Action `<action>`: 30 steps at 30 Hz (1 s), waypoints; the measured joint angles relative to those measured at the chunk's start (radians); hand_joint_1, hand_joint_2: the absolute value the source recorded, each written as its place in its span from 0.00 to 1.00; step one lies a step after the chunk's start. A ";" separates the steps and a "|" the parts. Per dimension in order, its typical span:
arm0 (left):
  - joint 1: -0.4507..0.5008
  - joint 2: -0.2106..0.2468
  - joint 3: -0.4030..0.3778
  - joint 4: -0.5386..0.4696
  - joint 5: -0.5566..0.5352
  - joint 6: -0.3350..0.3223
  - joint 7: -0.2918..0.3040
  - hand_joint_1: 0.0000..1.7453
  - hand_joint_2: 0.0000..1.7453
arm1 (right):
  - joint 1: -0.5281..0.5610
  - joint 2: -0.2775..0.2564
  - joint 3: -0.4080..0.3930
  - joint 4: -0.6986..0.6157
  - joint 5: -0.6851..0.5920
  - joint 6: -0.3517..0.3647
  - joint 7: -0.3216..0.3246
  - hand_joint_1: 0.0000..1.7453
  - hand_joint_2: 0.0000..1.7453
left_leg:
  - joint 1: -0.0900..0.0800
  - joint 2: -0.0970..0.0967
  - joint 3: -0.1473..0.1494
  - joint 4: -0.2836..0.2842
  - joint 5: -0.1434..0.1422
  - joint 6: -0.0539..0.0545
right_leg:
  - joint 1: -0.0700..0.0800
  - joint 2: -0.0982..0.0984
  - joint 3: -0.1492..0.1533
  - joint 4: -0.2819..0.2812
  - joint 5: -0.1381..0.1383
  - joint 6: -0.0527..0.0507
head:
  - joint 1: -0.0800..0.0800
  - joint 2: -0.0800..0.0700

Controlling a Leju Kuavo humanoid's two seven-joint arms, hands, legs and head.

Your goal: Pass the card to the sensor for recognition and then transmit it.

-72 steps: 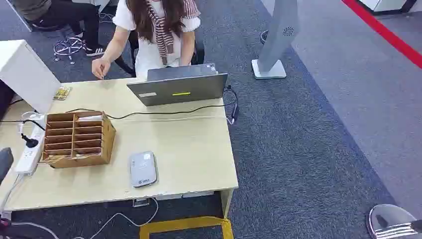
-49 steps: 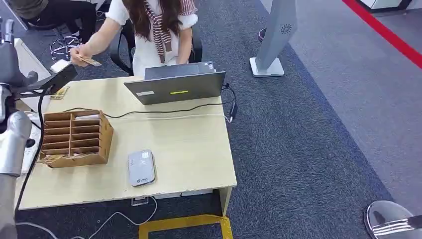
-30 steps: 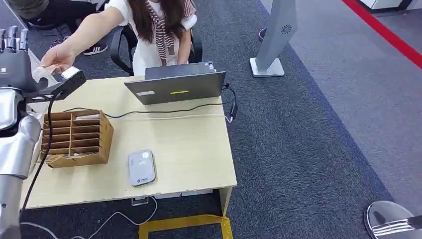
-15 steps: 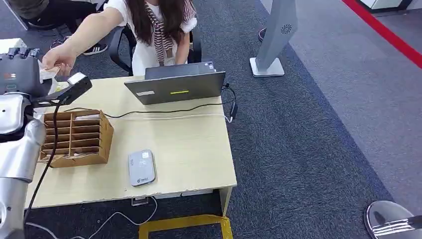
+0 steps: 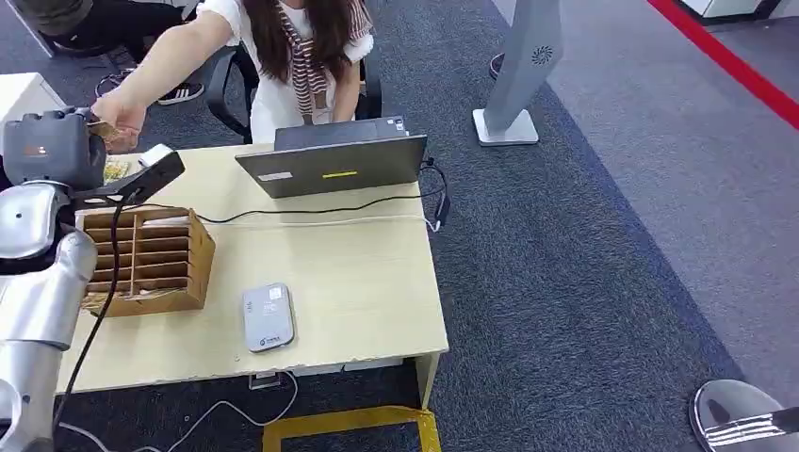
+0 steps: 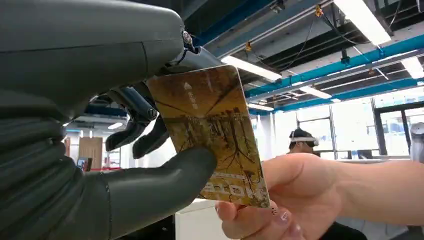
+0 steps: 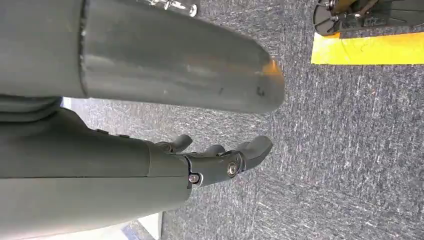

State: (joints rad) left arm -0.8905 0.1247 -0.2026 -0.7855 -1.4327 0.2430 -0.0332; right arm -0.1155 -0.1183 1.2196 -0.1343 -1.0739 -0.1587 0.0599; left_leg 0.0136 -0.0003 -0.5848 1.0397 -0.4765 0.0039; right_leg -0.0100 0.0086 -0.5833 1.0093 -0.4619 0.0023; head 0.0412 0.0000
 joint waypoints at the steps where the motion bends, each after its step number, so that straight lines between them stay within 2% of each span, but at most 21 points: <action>1: 0.012 -0.003 0.000 -0.016 0.026 0.018 -0.019 1.00 1.00 | 0.000 0.000 0.000 0.000 -0.005 0.000 0.000 0.00 0.00 | 0.000 0.000 0.000 0.000 0.000 0.000 | 0.000 0.000 0.000 0.000 0.000 0.000 | 0.000 0.000; 3: 0.045 -0.008 0.000 -0.073 0.059 0.041 -0.043 1.00 1.00 | 0.000 0.000 0.000 0.000 -0.012 0.000 0.000 0.00 0.00 | 0.000 0.000 0.000 0.000 0.000 0.000 | 0.000 0.000 0.000 0.000 0.000 0.000 | 0.000 0.000; 7: 0.102 -0.024 0.000 -0.162 0.076 0.043 -0.066 1.00 1.00 | 0.000 0.000 0.000 0.000 -0.019 0.000 0.001 0.00 0.00 | 0.000 0.000 0.000 0.000 0.000 0.000 | 0.000 0.000 0.000 0.000 0.000 0.000 | 0.000 0.000; 9: 0.161 -0.039 -0.006 -0.253 0.087 0.039 -0.089 1.00 1.00 | 0.001 0.000 0.000 0.000 -0.031 -0.002 0.001 0.00 0.00 | -0.001 0.000 0.000 0.000 -0.001 0.000 | -0.001 0.000 0.000 0.000 0.000 0.000 | 0.000 0.000; 13: 0.295 -0.063 -0.070 -0.436 0.083 -0.012 -0.090 1.00 1.00 | 0.000 0.000 0.000 0.000 -0.057 -0.006 0.000 0.00 0.00 | -0.001 -0.001 -0.001 0.000 -0.001 0.001 | -0.001 -0.001 0.000 -0.001 -0.002 0.002 | 0.000 0.000; 16: 0.372 -0.068 -0.129 -0.525 0.073 -0.058 -0.065 1.00 1.00 | 0.002 0.000 0.000 0.000 -0.068 -0.006 0.000 0.00 0.00 | -0.001 0.000 -0.001 0.000 -0.002 0.002 | -0.002 -0.001 0.000 -0.001 -0.002 0.002 | 0.001 0.000; 23: 0.418 -0.063 -0.188 -0.555 0.075 -0.156 -0.050 1.00 1.00 | 0.003 0.000 0.000 0.000 -0.080 -0.006 -0.005 0.00 0.00 | -0.001 0.000 -0.001 0.000 -0.002 0.002 | -0.002 -0.001 0.000 0.000 -0.002 0.002 | 0.000 0.000; 30: 0.418 -0.056 -0.246 -0.513 0.075 -0.243 -0.032 1.00 1.00 | 0.003 0.000 0.000 0.000 -0.089 -0.006 -0.005 0.00 0.00 | -0.001 0.000 -0.001 0.000 -0.002 0.002 | -0.002 -0.001 0.000 0.000 -0.002 0.002 | 0.000 0.000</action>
State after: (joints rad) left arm -0.4727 0.0687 -0.4482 -1.2982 -1.3577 0.0005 -0.0652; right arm -0.1129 -0.1179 1.2200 -0.1343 -1.1631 -0.1648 0.0553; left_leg 0.0122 -0.0007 -0.5854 1.0397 -0.4785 0.0062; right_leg -0.0116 0.0080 -0.5834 1.0089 -0.4640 0.0047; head 0.0416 0.0000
